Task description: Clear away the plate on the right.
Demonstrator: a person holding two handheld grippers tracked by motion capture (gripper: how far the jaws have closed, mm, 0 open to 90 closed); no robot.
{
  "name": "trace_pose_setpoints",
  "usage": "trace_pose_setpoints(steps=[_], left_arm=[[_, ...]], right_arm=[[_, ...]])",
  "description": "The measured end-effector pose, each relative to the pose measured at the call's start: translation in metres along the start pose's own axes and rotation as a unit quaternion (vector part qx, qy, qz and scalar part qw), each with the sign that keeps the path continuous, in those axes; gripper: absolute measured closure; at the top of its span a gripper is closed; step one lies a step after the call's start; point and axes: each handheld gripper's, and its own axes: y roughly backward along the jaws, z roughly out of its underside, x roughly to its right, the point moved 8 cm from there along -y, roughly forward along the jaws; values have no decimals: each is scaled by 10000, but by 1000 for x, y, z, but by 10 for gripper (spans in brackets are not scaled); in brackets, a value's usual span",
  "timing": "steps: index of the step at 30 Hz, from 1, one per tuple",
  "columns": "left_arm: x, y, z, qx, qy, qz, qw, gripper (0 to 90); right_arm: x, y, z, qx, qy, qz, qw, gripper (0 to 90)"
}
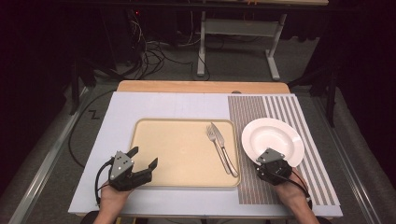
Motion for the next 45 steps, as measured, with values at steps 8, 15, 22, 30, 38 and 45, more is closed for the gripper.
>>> trace_pose_setpoints(steps=[8, 15, 22, 30, 38, 45], left_arm=[[0, 0, 0, -8, -7, 1, 10000, 220], [0, 0, 0, 2, -5, -3, 10000, 220], [0, 0, 0, -7, -4, -8, 10000, 220], [-1, -1, 0, -28, -12, -18, 10000, 221], [-1, -1, 0, -24, -3, -16, 10000, 221], [-2, -2, 0, -24, 17, -25, 10000, 221]], right_arm=[[-1, -1, -1, -92, 118, 116, 9998, 611], [-3, -5, -2, -271, 553, 493, 9969, 649], [-5, -6, -2, -330, 729, 695, 9944, 672], [-7, -10, -6, -532, 1095, 992, 9876, 709], [-7, -14, -7, -681, 1382, 1333, 9790, 749], [-7, -17, -9, -838, 1512, 1513, 9733, 774]])
